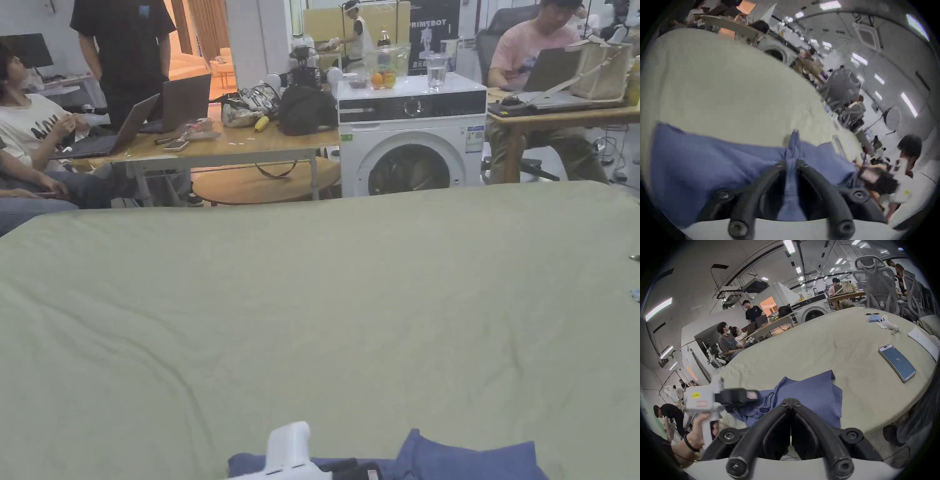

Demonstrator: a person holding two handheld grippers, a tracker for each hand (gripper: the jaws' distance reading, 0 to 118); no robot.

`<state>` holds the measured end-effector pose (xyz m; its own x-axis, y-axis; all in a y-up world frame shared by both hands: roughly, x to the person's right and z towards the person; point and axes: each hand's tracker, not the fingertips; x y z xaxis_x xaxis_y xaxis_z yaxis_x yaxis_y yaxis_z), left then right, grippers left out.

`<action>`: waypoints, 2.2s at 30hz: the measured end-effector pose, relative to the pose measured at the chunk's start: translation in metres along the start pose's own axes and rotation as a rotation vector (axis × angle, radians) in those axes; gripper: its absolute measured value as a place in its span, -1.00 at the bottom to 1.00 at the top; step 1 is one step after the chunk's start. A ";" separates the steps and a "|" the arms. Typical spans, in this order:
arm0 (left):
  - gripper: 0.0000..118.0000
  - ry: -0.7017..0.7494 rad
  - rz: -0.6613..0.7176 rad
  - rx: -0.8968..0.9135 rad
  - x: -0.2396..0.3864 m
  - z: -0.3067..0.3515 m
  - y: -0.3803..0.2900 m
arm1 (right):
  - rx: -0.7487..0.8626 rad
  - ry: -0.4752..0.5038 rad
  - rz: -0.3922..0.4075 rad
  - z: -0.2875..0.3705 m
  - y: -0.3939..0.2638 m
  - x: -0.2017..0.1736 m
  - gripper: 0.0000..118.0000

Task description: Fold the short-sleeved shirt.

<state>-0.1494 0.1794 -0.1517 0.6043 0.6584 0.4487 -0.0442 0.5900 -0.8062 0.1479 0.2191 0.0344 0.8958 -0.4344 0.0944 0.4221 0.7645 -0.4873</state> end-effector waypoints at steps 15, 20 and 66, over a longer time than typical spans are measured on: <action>-0.54 -0.026 0.507 0.128 -0.119 0.059 -0.011 | -0.040 0.058 0.040 -0.017 0.004 -0.018 -1.00; -0.86 0.002 0.461 0.272 -0.107 0.088 -0.009 | -0.044 0.018 0.115 -0.026 0.013 -0.019 -1.00; 0.54 -0.102 -0.183 -0.007 0.064 0.000 0.020 | -0.127 0.061 0.161 -0.062 0.027 -0.022 -1.00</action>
<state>-0.1116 0.2334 -0.1393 0.5181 0.5849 0.6240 0.0643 0.7009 -0.7104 0.1307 0.2196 -0.0342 0.9387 -0.3419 -0.0442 0.2494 0.7620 -0.5977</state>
